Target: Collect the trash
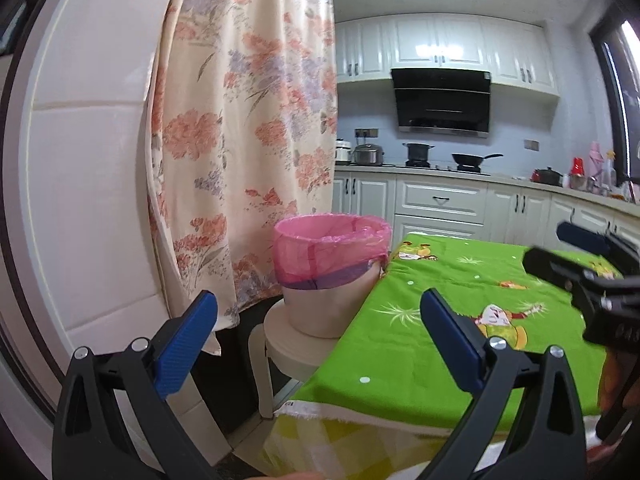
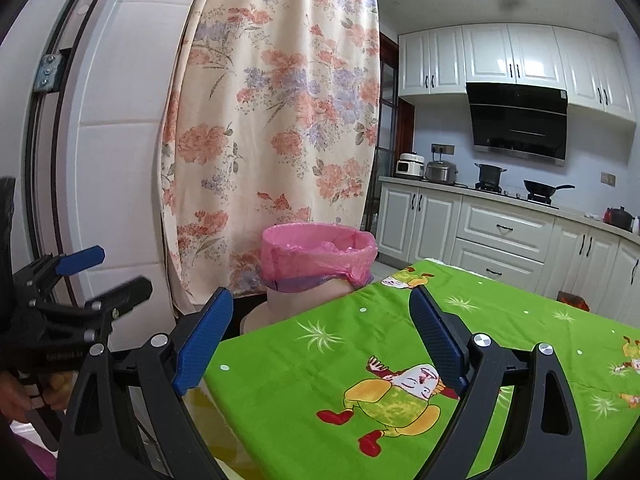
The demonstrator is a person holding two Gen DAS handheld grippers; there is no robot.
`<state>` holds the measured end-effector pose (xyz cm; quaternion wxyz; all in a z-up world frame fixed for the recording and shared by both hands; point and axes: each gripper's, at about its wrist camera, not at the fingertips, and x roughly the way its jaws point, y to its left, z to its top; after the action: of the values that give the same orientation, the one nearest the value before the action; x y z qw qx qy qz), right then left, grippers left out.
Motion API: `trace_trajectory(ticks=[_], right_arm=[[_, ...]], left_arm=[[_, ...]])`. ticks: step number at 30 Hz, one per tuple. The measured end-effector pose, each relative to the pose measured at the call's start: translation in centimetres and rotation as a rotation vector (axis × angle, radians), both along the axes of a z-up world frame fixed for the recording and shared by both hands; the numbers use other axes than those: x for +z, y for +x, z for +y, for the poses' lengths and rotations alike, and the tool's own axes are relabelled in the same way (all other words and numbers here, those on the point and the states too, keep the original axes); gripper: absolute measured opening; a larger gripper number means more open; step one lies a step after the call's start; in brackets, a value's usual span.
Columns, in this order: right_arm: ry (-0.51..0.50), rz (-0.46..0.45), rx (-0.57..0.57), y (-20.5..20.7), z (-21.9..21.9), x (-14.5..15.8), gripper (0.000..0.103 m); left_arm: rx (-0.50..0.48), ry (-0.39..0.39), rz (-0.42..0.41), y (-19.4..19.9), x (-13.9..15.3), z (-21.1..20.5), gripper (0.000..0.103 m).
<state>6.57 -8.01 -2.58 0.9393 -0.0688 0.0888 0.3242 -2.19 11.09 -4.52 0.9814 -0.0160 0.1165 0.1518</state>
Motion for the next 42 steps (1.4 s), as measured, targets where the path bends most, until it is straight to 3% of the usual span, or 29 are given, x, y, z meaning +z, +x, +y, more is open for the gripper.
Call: trace_trajectory(ticks=[6,42], right_arm=[[0.003,-0.018,-0.016,-0.6,0.0,1.1,0.084],[0.022,0.007,0.026,-0.9,0.0,0.4,0.084]], left_arm=[[-0.016,-0.015,-0.011,-0.2,0.3,0.0,0.098],[-0.017,-0.008,-0.015,0.5,1.1,-0.4,0.098]])
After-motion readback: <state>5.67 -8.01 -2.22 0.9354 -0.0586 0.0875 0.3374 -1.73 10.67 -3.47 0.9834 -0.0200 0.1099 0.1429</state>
